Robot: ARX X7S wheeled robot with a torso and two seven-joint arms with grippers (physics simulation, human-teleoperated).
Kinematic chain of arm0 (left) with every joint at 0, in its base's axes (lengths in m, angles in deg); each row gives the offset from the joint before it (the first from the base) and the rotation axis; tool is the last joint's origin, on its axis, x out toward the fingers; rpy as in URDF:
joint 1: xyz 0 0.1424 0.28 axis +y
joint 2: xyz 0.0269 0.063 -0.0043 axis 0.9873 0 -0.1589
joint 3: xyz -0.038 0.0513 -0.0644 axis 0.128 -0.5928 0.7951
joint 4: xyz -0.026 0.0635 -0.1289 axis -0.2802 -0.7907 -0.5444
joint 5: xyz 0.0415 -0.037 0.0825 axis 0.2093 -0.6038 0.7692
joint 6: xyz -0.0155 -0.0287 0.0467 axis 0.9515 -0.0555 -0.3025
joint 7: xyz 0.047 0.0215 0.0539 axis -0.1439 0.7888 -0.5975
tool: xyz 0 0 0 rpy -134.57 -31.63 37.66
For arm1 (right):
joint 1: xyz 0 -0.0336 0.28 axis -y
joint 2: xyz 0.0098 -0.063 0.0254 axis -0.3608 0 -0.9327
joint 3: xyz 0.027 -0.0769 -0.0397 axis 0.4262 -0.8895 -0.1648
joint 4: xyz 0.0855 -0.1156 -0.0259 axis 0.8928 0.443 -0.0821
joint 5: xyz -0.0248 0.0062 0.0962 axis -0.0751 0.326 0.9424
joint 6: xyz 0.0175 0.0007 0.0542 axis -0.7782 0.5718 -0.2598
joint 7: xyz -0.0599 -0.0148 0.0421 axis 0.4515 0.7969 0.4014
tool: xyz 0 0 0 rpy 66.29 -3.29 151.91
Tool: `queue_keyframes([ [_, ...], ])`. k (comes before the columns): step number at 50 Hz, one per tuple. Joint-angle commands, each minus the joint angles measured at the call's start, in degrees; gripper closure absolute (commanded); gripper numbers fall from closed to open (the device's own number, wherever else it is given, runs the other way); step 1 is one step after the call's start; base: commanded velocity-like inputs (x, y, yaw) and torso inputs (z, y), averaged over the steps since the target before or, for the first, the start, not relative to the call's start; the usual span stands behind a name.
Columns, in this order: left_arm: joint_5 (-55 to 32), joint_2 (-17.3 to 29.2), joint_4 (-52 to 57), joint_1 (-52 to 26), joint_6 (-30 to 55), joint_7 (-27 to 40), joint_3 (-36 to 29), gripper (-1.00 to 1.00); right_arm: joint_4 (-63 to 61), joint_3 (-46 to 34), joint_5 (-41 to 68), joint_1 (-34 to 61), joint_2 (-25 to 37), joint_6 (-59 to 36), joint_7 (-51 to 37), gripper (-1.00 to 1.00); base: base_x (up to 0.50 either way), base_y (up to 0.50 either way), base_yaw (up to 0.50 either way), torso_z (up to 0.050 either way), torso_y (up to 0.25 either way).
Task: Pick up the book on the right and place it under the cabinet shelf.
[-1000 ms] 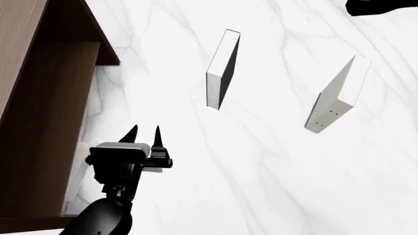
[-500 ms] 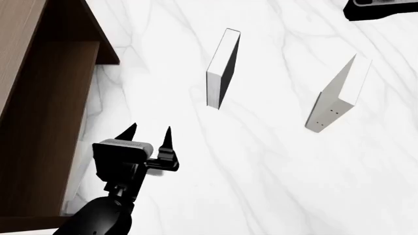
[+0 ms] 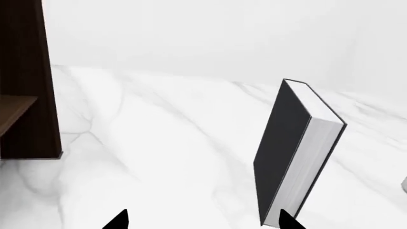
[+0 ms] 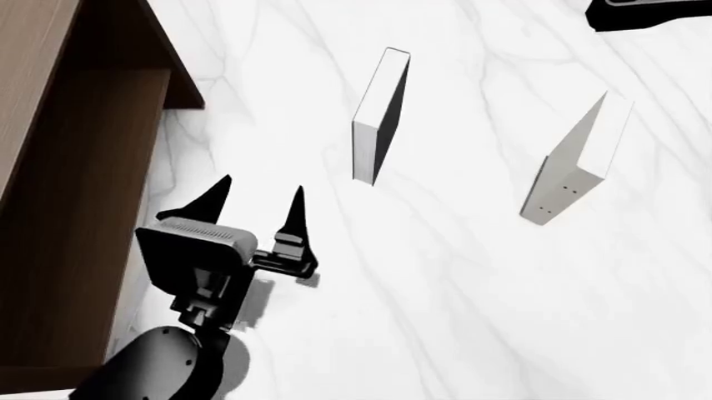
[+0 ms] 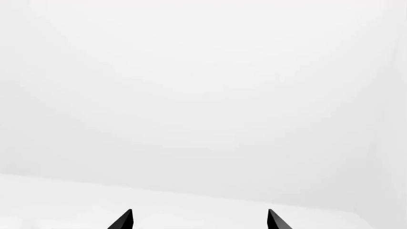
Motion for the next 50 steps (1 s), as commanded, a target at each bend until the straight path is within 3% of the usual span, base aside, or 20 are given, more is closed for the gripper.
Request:
queue_keyframes([
  [1, 1.16, 1.13, 4.37, -4.37, 1.08, 1.62, -0.47, -1.0, 0.08, 0.13, 0.07, 0.23, -0.29, -0.38, 0.09, -1.0, 0.0, 0.0, 0.0, 0.0, 0.0],
  [50, 3.37, 3.47, 19.61, -11.27, 12.61, 6.73, -2.3, -1.0, -1.2, 0.76, -0.34, -3.01, 1.03, 1.73, -0.31, -1.0, 0.0, 0.0, 0.0, 0.0, 0.125],
])
